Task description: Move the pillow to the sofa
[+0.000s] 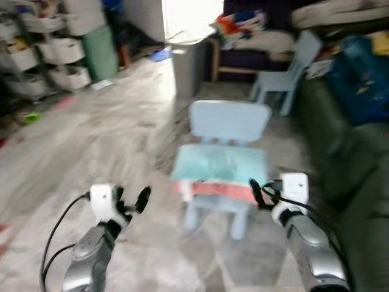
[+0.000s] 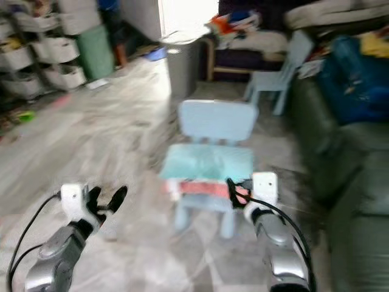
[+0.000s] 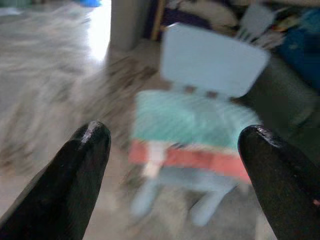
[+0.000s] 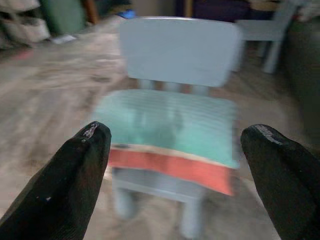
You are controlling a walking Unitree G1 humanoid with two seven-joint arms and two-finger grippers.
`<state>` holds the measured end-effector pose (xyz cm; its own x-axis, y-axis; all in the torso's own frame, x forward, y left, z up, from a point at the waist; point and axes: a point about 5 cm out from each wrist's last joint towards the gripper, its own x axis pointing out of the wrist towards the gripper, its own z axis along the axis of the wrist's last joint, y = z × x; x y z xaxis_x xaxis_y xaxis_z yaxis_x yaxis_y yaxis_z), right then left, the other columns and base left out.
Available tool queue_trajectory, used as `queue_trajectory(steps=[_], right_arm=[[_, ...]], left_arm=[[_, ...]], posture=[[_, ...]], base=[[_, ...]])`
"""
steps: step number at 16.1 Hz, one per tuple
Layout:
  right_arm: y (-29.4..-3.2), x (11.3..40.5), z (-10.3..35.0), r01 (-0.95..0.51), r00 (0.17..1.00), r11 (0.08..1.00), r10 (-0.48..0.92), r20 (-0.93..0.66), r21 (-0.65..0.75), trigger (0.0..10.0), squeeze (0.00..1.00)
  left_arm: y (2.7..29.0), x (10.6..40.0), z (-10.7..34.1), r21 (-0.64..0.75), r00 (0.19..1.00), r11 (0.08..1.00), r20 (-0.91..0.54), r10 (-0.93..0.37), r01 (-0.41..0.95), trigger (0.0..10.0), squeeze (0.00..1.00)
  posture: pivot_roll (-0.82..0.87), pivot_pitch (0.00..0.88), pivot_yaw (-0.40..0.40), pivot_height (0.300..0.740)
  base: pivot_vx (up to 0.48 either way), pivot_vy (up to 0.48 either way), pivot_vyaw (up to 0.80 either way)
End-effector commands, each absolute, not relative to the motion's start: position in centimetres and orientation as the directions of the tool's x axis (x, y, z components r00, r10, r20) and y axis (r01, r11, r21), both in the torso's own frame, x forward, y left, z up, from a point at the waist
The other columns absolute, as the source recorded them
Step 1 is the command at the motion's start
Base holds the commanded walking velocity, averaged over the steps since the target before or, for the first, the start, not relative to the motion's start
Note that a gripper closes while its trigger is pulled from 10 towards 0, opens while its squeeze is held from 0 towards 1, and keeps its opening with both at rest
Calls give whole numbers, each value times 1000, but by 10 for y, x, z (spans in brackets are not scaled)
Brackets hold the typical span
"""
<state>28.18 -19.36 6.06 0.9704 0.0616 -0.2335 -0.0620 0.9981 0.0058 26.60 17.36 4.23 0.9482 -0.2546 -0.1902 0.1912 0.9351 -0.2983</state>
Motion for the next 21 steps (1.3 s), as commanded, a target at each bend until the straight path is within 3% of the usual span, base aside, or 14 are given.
queue_trajectory(steps=[1, 15, 21], right_arm=[[-191, 285, 67, -62, 975, 998, 64, -211, 16, 10000, 0], [-182, 286, 72, -82, 975, 996, 86, -204, 24, 10000, 0], [-180, 287, 74, -89, 975, 996, 92, -202, 26, 10000, 0]], left_arm=[[176, 265, 42, -289, 946, 938, -201, -256, 192, 10000, 0], [177, 263, 42, -282, 941, 940, -218, -259, 193, 10000, 0], [176, 263, 41, -284, 941, 941, -223, -253, 186, 10000, 0]], posture=[[-11, 0, 39, 740], [-6, 0, 41, 740], [-6, 0, 38, 740]], base=[[454, 0, 0], [453, 0, 0], [276, 0, 0]])
